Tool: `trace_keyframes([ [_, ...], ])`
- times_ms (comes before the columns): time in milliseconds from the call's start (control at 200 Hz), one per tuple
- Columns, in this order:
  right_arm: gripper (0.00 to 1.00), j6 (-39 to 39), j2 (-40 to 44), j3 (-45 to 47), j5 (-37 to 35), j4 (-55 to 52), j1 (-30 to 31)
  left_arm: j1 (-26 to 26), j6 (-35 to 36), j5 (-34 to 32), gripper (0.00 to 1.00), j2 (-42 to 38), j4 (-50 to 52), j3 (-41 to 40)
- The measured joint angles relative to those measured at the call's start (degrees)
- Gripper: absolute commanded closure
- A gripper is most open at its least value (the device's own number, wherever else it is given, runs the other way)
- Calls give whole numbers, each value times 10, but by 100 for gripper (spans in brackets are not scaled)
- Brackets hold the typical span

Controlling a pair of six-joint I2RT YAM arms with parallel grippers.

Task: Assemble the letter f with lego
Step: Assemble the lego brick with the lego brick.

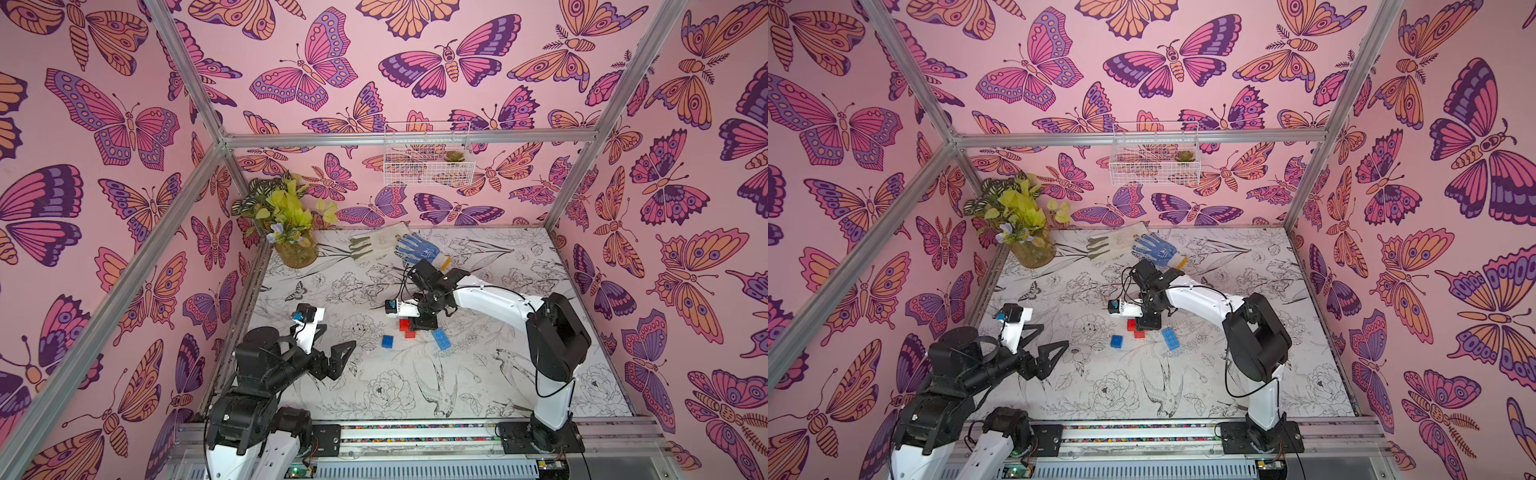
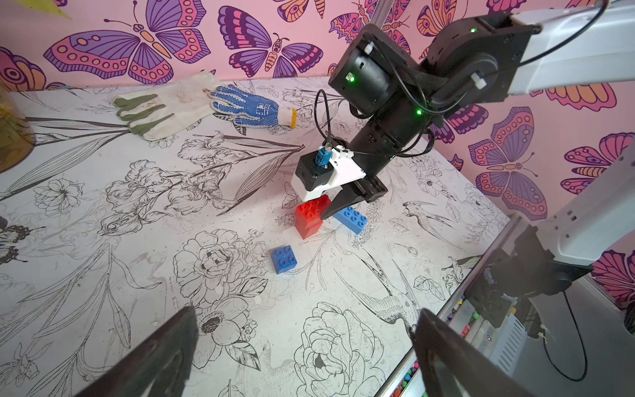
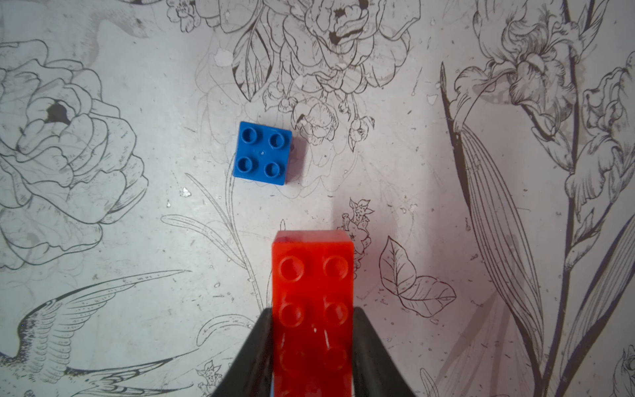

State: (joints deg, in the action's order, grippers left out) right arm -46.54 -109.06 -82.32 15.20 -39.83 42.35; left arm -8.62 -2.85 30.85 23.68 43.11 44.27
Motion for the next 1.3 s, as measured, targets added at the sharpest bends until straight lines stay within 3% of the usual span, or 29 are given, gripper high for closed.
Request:
trace_keyframes([
  [1297,79,0,-17,3,-6,11,-2,-1,0,0,1,-2,0,0],
])
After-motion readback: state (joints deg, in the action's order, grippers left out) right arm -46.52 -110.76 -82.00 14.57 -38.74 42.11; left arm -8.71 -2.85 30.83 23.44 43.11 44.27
